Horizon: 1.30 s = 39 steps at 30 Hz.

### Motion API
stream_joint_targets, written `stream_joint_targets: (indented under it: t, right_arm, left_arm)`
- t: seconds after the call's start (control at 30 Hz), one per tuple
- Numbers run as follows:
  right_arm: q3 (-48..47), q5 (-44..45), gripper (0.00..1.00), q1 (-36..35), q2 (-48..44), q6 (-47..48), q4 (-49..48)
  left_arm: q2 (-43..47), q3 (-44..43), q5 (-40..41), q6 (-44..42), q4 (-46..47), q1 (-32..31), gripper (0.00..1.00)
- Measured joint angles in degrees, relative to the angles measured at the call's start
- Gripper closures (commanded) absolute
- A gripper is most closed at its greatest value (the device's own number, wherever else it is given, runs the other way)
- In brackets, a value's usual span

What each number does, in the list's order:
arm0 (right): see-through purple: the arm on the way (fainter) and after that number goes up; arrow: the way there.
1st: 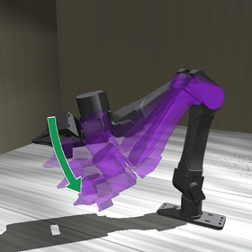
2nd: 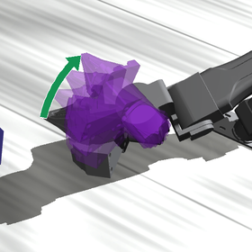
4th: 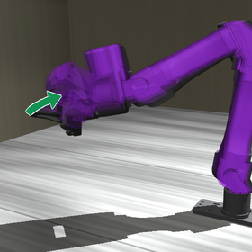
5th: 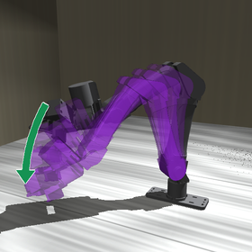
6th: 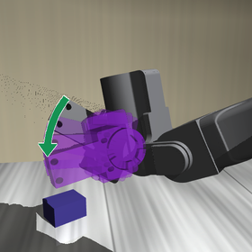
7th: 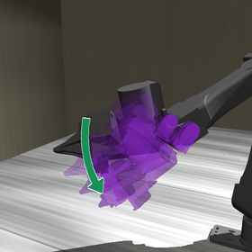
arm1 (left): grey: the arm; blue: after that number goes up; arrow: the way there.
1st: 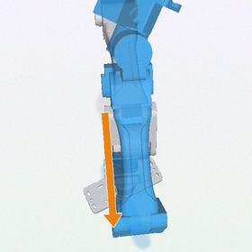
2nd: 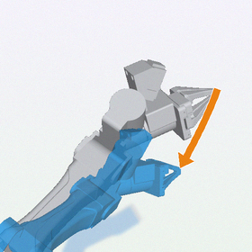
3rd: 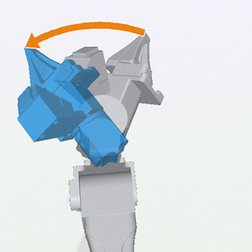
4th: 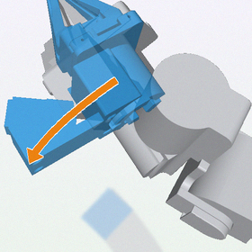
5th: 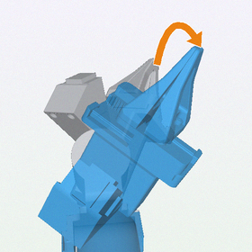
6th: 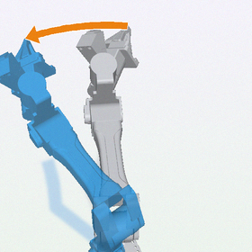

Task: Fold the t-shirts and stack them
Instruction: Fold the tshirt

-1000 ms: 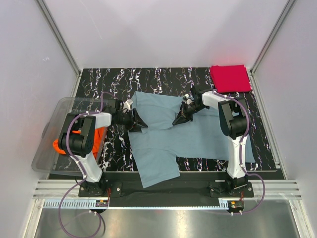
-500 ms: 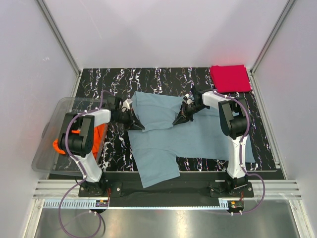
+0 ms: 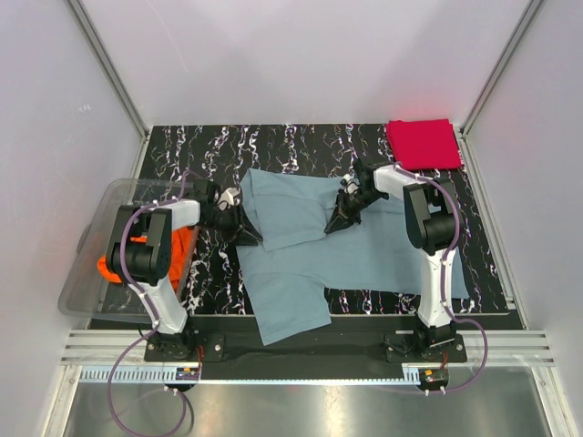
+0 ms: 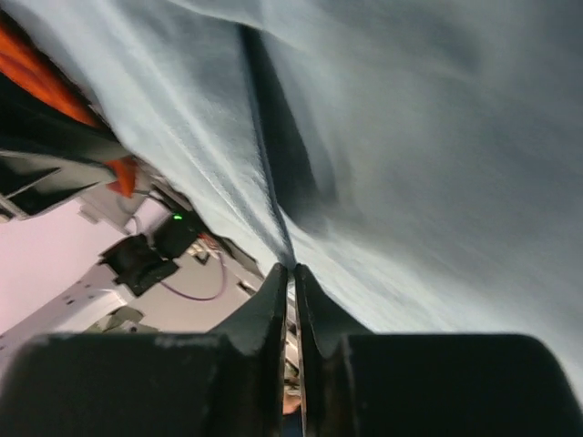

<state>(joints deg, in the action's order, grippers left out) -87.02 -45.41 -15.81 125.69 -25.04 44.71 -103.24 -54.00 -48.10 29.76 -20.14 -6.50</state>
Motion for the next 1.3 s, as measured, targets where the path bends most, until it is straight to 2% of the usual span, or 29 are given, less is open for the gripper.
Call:
stream_joint_targets:
  t: [0.07,0.1,0.2,0.27,0.47,0.63,0.77,0.9,1.0,1.13,1.3]
  right_arm:
    - [-1.16,2.49,0.84,0.13,-0.02,2.14,3.32]
    - [-1.84,3.72,0.76,0.22,-0.04,2.95,4.70]
    - [-2.56,7.13,0.67,0.24,-1.20,4.85,6.73]
    - [-2.58,8.83,0.65,0.24,-2.86,5.68,7.50]
    - [-8.90,11.63,0.67,0.24,-3.26,5.73,7.91]
    - [-18.21,25.09,0.61,0.35,-1.25,1.29,7.15]
    - [-21.55,34.32,0.60,1.40,-0.02,-2.36,6.49]
    - [-21.64,40.00,0.60,4.39,0.59,-4.24,5.95]
    - [-20.22,42.36,0.60,7.89,0.74,-4.42,4.74]
    - [-15.80,45.20,0.60,13.84,0.74,-3.96,3.26]
    - [-12.50,47.63,0.60,19.43,0.72,-2.36,3.43]
  left_arm:
    - [0.09,-0.22,0.07,-1.01,-1.95,0.00,0.59]
    - [0.39,-0.39,0.33,-1.36,-2.89,0.00,0.58]
    - [3.63,-1.03,2.25,-2.49,-6.21,0.00,0.55]
    - [5.84,-3.50,3.58,-3.10,-7.93,-0.09,0.55]
    - [3.34,-17.35,5.77,-3.80,-6.32,-0.92,0.55]
    - [-6.10,-25.05,7.28,-0.31,-0.09,-1.22,0.54]
    - [-14.38,-26.82,9.86,3.69,3.32,-1.64,0.55]
    - [-19.87,-28.37,12.96,8.00,3.26,-1.81,0.57]
    - [-20.87,-31.58,16.81,9.22,2.58,-1.77,0.60]
    - [-21.77,-33.29,20.20,10.19,1.77,-1.25,0.60]
    - [-21.24,-33.38,19.76,8.94,1.29,0.02,0.51]
